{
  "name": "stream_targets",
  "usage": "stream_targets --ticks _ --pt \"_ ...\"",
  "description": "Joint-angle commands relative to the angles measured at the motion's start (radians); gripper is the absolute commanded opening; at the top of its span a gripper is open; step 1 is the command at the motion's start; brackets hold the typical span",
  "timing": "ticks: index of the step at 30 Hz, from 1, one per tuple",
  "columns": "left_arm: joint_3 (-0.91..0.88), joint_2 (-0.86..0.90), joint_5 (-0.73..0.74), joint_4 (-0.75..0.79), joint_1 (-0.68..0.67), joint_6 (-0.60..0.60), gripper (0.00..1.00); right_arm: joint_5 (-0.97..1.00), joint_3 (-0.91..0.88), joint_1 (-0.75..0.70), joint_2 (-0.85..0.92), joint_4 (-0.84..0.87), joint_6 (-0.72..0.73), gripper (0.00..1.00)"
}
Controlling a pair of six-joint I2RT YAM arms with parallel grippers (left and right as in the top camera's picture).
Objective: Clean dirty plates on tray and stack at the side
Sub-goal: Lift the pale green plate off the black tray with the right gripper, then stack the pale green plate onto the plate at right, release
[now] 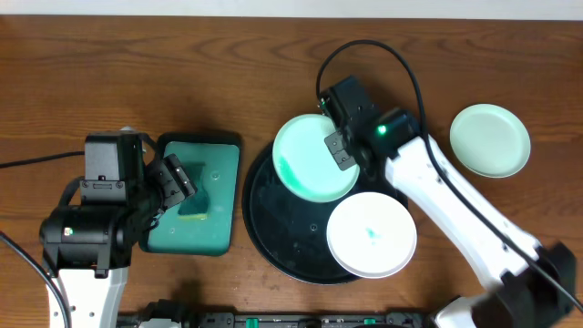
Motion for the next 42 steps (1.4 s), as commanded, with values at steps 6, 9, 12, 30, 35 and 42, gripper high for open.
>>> stream_targets --ticks 6,9,12,30,35,42 --pt "-0.007 -0.001 -0.002 -0.003 -0.002 0.017 0.8 0.748 0.018 0.207 -0.2 -0.002 -0.232 0.01" --pt "-0.007 -0.001 -0.002 -0.002 -0.002 0.017 0.8 0.896 0.018 0.272 -0.201 -0.002 -0.291 0.01" --pt "-0.007 -0.001 -0.002 -0.002 -0.002 0.017 0.8 0.999 0.018 0.324 -0.199 -0.001 -0.36 0.01" --pt "-0.007 -0.001 -0.01 -0.002 -0.002 0.018 0.8 1.072 0.018 0.435 -0.198 0.102 -0.526 0.01" --pt "-0.007 -0.001 -0.01 -0.007 -0.002 0.018 0.8 1.09 0.018 0.454 -0.192 0.095 -0.463 0.01" --pt "-0.007 -0.001 -0.01 -0.01 -0.002 0.017 0.8 0.945 0.018 0.432 -0.184 0.034 -0.357 0.01"
